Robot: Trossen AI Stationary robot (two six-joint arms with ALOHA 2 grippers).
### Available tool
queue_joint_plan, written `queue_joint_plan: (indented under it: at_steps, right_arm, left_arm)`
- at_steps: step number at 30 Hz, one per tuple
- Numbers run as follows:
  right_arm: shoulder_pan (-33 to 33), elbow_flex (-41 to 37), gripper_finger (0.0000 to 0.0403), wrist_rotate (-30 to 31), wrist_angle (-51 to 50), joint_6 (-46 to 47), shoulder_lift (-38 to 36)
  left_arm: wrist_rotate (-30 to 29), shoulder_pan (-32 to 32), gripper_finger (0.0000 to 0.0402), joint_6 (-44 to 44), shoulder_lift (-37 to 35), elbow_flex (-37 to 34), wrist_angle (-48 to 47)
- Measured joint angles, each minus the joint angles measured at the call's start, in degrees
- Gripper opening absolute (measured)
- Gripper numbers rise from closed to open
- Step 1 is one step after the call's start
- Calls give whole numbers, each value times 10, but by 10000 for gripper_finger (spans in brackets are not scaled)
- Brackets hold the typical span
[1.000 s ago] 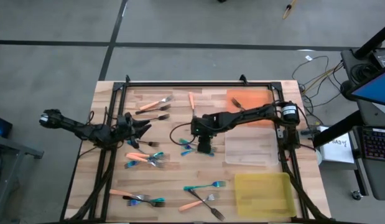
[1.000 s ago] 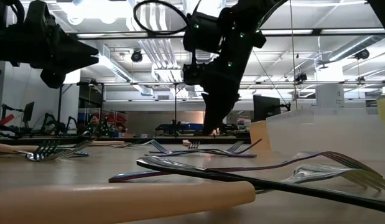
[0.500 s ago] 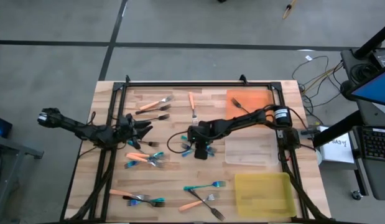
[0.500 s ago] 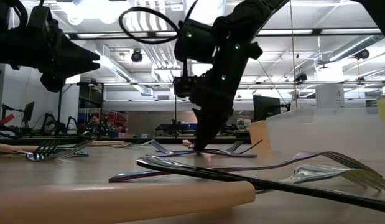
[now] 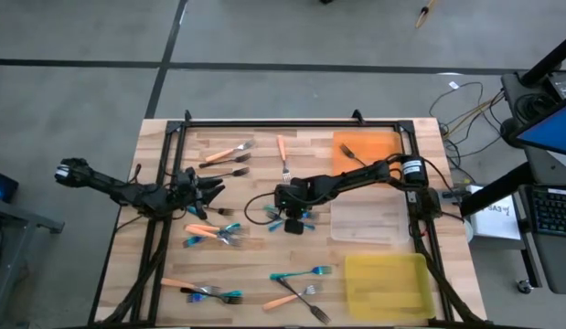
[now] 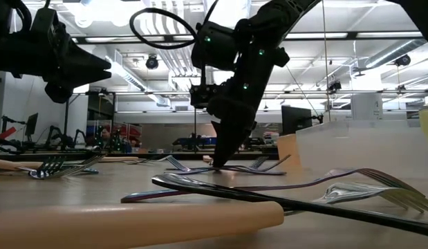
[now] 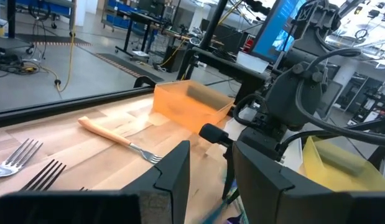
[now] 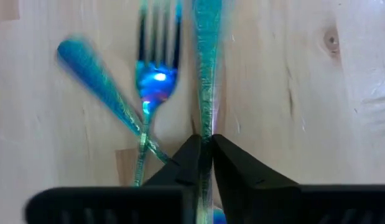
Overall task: Sort silverware by color (type)
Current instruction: Put the blue fork into the transparent bin
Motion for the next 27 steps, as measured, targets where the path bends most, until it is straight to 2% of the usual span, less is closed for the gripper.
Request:
queue_joint_plan:
  at_steps: [8, 16, 27]
  right_arm:
    - [0, -1, 15, -1, -11, -2, -12]
    - [1, -1, 14, 0, -50, -1, -93]
    - [14, -31, 13, 9, -244, 67, -240]
  left_arm:
    - [0, 0, 103, -1, 0, 0, 0]
    - [0, 0, 103, -10, 0, 0, 0]
    - [-3, 0, 103, -56, 17, 0, 0]
